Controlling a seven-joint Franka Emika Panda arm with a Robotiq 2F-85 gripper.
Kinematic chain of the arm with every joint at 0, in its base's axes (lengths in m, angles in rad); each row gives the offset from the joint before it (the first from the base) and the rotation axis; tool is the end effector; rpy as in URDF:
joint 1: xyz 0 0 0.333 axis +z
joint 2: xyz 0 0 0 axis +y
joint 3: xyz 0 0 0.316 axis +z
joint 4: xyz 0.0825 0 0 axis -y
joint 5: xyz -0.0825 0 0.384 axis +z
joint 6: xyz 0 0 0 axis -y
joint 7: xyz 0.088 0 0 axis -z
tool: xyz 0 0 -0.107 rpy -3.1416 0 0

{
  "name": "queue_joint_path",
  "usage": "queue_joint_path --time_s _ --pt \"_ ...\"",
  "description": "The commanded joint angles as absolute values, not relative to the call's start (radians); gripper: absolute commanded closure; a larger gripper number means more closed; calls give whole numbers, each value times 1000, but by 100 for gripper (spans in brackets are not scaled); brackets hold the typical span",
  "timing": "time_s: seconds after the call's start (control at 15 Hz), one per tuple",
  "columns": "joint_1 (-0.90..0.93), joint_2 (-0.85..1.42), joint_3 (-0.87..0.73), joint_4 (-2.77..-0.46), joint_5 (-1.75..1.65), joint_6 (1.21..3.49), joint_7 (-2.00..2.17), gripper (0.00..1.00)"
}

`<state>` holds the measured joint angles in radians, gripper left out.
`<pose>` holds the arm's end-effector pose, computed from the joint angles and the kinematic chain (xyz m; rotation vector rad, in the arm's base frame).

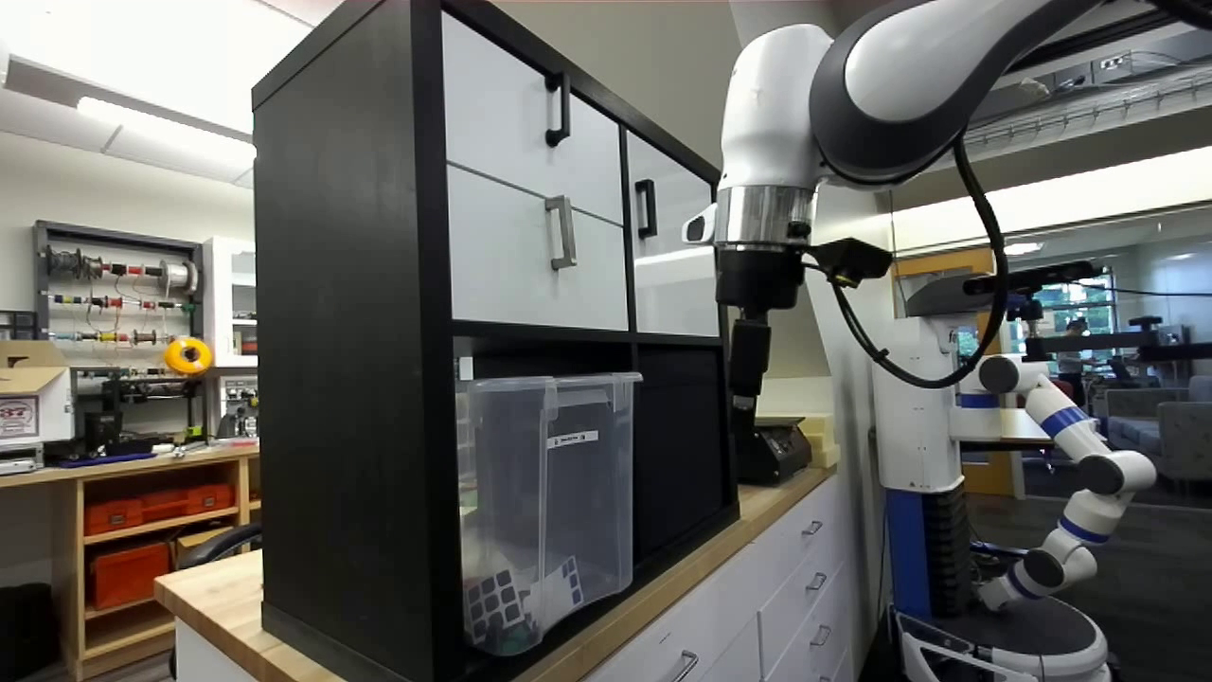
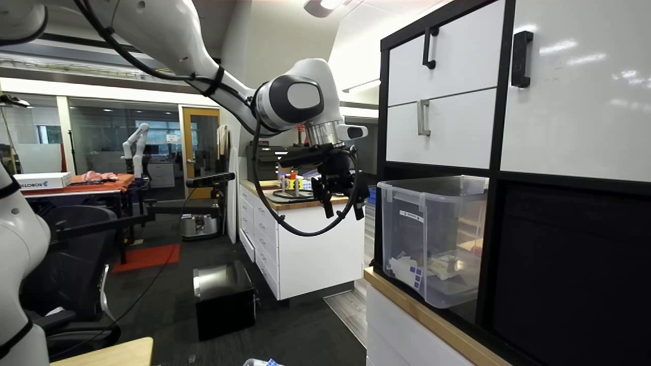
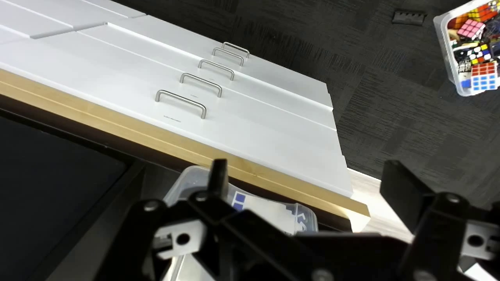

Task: Pull the colourless bucket forward

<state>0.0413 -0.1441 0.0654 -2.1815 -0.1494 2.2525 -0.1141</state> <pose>0.5227 0.0528 0.4729 2.9546 0.4509 0.3207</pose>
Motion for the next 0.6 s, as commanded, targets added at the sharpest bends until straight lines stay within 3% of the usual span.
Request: queue_joint_path --time_s 0.0,0.53 --pt "52 -95 64 -2134 -149 2301 -144 0" --pt "56 12 68 -2022 -155 2361 -322 0"
